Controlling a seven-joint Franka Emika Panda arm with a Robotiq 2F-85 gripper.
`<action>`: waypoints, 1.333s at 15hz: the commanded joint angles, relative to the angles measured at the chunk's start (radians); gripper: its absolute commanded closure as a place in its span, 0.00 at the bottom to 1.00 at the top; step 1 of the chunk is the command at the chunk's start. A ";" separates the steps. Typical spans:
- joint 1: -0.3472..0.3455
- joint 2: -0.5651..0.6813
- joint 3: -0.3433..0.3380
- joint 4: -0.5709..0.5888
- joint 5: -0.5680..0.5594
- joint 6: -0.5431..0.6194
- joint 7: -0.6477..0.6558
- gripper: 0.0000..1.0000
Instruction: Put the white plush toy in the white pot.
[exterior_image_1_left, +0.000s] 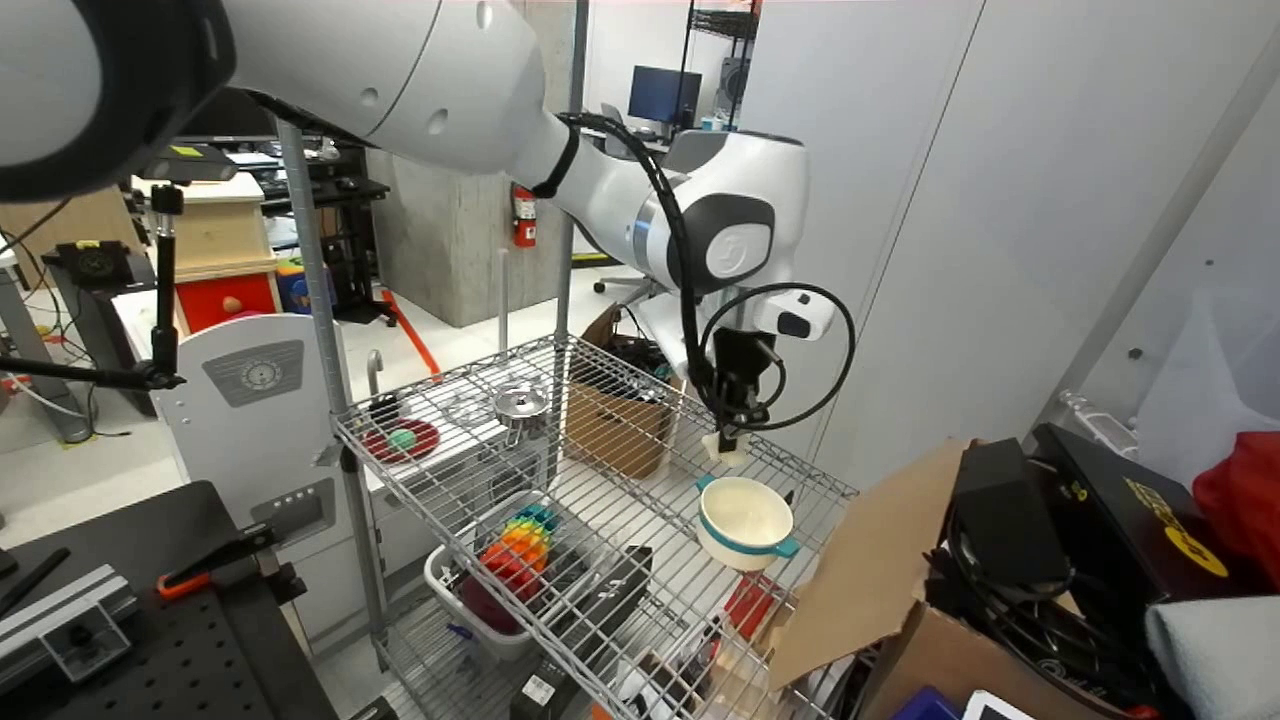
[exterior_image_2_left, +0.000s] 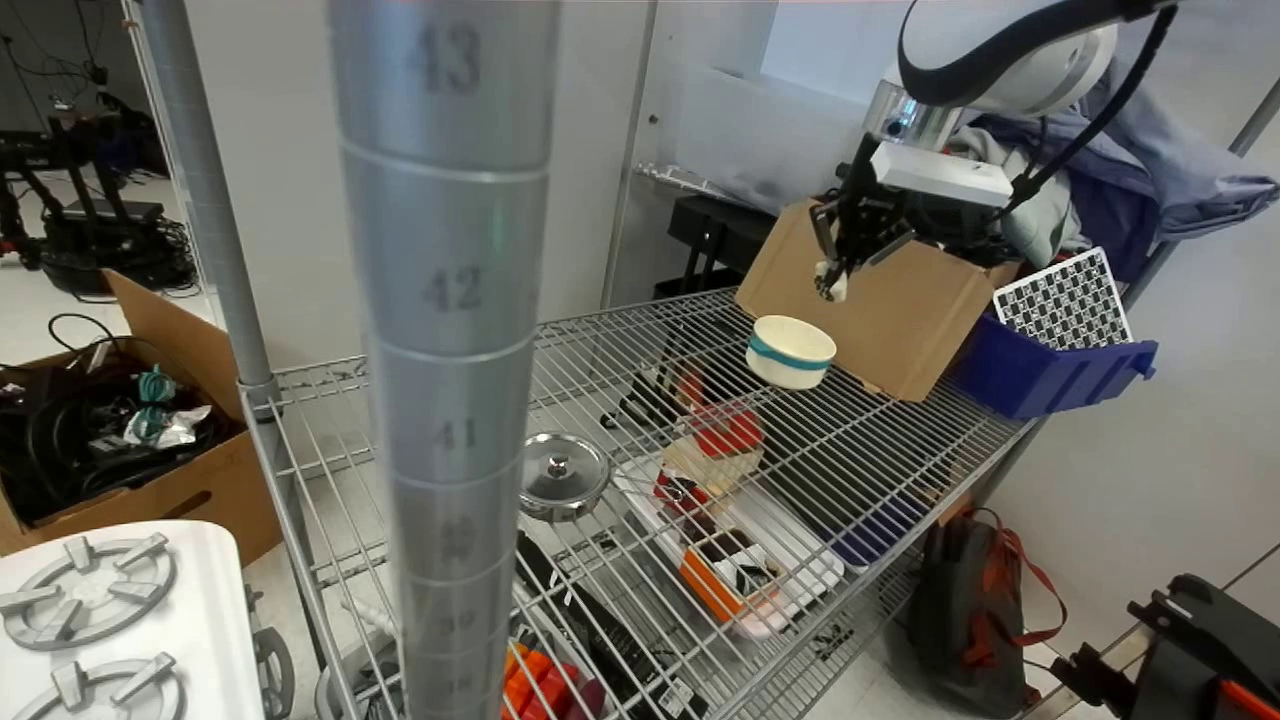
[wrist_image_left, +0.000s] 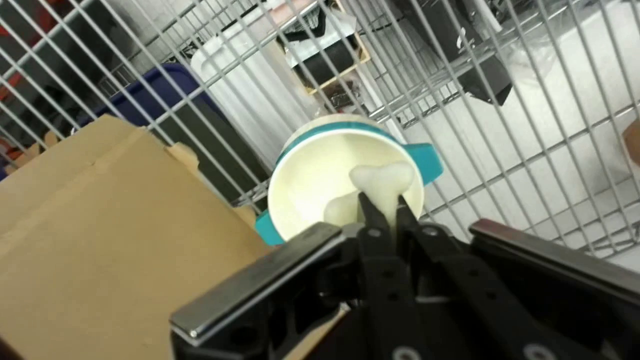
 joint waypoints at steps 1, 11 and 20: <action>-0.030 0.086 -0.020 0.124 0.016 -0.034 0.011 0.98; -0.018 0.281 -0.030 0.306 0.000 -0.038 0.053 0.98; -0.023 0.417 -0.052 0.477 -0.014 -0.050 0.081 0.98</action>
